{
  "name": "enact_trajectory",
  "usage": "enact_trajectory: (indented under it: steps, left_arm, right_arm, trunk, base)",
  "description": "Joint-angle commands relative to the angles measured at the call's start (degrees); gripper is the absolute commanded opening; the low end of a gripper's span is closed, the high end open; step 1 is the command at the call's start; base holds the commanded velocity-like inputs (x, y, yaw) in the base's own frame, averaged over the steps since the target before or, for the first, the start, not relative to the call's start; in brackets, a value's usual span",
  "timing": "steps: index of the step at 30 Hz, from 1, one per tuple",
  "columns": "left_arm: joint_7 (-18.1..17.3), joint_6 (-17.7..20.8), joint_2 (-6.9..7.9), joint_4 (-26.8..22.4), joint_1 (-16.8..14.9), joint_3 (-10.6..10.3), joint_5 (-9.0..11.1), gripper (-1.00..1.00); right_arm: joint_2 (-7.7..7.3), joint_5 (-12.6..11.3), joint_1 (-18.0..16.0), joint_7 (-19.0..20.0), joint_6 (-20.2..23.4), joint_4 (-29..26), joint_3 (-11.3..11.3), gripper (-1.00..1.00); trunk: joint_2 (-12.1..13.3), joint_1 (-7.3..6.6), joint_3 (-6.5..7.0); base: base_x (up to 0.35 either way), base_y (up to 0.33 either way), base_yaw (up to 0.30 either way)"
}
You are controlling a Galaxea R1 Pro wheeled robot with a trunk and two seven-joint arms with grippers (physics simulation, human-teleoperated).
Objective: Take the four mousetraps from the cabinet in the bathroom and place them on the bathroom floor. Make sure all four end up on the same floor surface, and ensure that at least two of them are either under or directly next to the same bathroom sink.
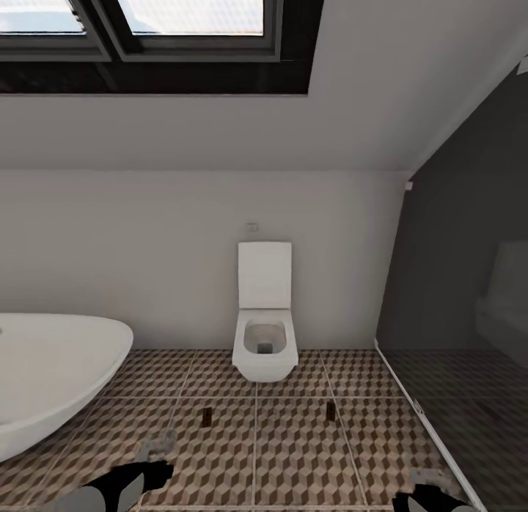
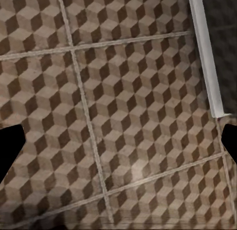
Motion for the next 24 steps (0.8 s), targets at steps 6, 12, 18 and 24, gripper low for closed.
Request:
enact_trajectory:
  steps: [6,12,18,24]
  left_arm:
    - [0.07,0.46,-0.08,-0.01,4.15,0.4,-0.01,1.0]
    - [0.03,0.33,-0.16,-0.01,8.78,0.4,0.0,1.0]
    - [0.02,0.3,-0.34,0.0,11.89,0.4,0.0,1.0]
    - [0.02,0.25,-0.51,0.0,15.41,0.4,0.0,1.0]
  right_arm:
    - [0.02,-0.18,5.05,-0.13,0.11,0.19,0.56,1.0]
    - [0.11,-0.19,9.3,0.07,0.06,0.24,0.54,1.0]
    - [0.6,-0.36,12.06,0.19,0.07,0.26,0.46,1.0]
    - [1.5,-0.52,13.84,0.26,0.01,0.26,0.41,1.0]
  trunk:
    - [-0.04,0.0,-0.05]
    - [-0.04,0.0,-0.05]
    - [-0.04,0.0,-0.05]
    - [-0.04,0.0,-0.05]
  base:
    - [0.0,0.0,0.0]
    - [0.0,0.0,0.0]
    - [0.0,0.0,0.0]
    - [0.0,0.0,0.0]
